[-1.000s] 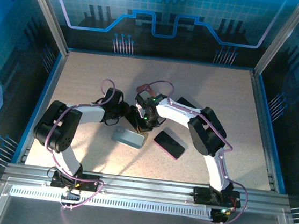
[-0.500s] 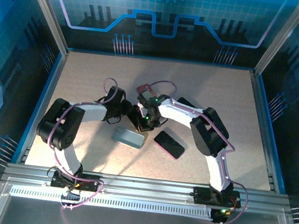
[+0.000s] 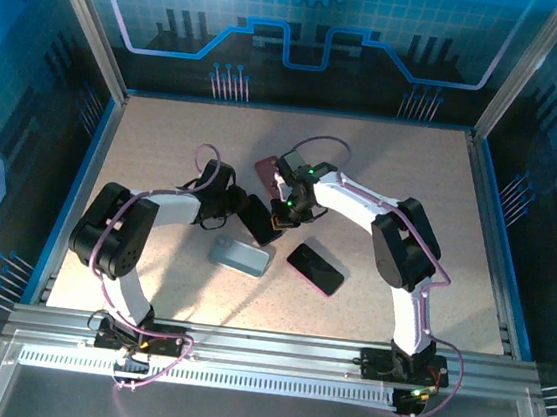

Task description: Put the phone into the phone case

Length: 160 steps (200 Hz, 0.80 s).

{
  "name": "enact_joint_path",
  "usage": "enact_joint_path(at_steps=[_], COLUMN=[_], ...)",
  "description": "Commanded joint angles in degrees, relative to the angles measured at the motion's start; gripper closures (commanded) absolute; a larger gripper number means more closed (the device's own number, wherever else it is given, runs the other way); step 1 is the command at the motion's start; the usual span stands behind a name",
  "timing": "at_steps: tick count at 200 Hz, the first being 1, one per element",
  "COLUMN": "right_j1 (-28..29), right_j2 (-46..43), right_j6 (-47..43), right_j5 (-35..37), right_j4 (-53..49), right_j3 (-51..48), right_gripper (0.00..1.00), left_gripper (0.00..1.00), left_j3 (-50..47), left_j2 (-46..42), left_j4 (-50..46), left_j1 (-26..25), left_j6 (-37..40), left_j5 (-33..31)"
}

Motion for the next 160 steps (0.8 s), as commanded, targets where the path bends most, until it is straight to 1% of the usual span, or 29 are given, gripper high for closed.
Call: enact_joint_path(at_steps=[1,88,122,160], right_j1=[-0.3,-0.7,0.4,2.1], right_j2=[2.0,5.9,7.6,9.1], right_j6=[-2.0,-2.8,-3.7,-3.8], right_j5=[2.3,2.3,3.5,3.9], right_j4=[-2.6,-2.0,-3.0,-2.7], right_j3=[1.4,2.0,1.4,-1.7], right_gripper=[1.0,1.0,1.0,1.0], left_gripper=[0.75,0.75,0.75,0.8], left_j3=[1.1,1.3,2.0,2.0], left_j2=[-2.3,-0.7,0.8,2.9], left_j4=[-2.5,-2.0,-1.6,-0.9], left_j1=[-0.6,-0.9,-1.1,-1.4], left_j6=[0.5,0.0,-0.1,-0.2], left_j5=[0.0,0.4,0.7,1.1])
